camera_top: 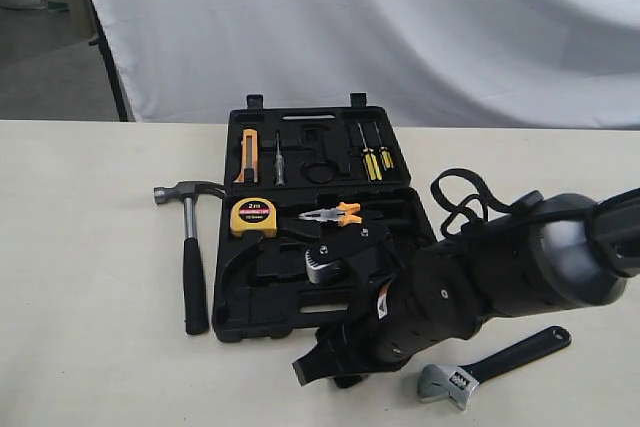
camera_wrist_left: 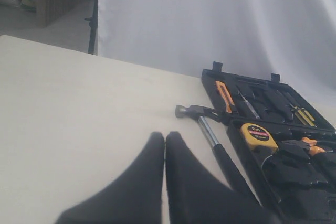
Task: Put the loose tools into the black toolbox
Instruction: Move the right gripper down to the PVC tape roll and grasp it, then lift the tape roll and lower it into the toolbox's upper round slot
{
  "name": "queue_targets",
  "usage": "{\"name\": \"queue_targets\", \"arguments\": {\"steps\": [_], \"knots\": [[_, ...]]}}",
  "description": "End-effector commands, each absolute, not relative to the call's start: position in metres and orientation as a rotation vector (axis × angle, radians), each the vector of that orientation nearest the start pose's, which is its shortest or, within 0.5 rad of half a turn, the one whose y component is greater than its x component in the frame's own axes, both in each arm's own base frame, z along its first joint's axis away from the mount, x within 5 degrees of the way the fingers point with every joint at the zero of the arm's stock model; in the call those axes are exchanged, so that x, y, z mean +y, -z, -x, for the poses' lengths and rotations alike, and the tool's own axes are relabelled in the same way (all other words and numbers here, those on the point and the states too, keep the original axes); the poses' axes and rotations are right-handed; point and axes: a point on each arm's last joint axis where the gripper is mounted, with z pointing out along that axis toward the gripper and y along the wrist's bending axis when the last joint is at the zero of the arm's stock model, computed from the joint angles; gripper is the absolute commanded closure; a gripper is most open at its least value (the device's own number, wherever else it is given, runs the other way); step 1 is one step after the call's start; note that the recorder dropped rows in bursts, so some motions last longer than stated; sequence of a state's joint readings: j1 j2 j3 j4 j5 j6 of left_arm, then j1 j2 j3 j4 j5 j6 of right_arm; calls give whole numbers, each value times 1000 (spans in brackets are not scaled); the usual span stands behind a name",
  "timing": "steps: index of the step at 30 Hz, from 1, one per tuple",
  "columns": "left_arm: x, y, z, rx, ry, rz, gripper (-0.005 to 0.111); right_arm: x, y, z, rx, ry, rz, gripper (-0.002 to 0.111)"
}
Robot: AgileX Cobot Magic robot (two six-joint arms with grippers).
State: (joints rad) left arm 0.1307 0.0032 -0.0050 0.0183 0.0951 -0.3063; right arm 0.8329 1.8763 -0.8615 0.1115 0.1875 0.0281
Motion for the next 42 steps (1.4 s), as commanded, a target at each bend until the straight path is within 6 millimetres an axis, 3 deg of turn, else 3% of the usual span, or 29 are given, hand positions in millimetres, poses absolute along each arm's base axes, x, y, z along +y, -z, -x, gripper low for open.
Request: {"name": "queue_targets", "arguments": {"steps": [1, 4, 16, 31, 42], "knots": [[9, -208, -55, 1526, 103, 346, 106, 242, -106, -218, 2624, -300, 929, 84], [9, -208, -55, 1526, 103, 346, 106, 239, -110, -213, 2694, -304, 902, 109], [9, -208, -55, 1526, 103, 346, 106, 236, -146, -210, 2629, -358, 886, 109], [9, -208, -55, 1526, 103, 346, 106, 237, -150, -208, 2655, -402, 826, 109], [9, -208, -55, 1526, 103, 346, 106, 260, -184, -227, 2561, -475, 807, 109]]}}
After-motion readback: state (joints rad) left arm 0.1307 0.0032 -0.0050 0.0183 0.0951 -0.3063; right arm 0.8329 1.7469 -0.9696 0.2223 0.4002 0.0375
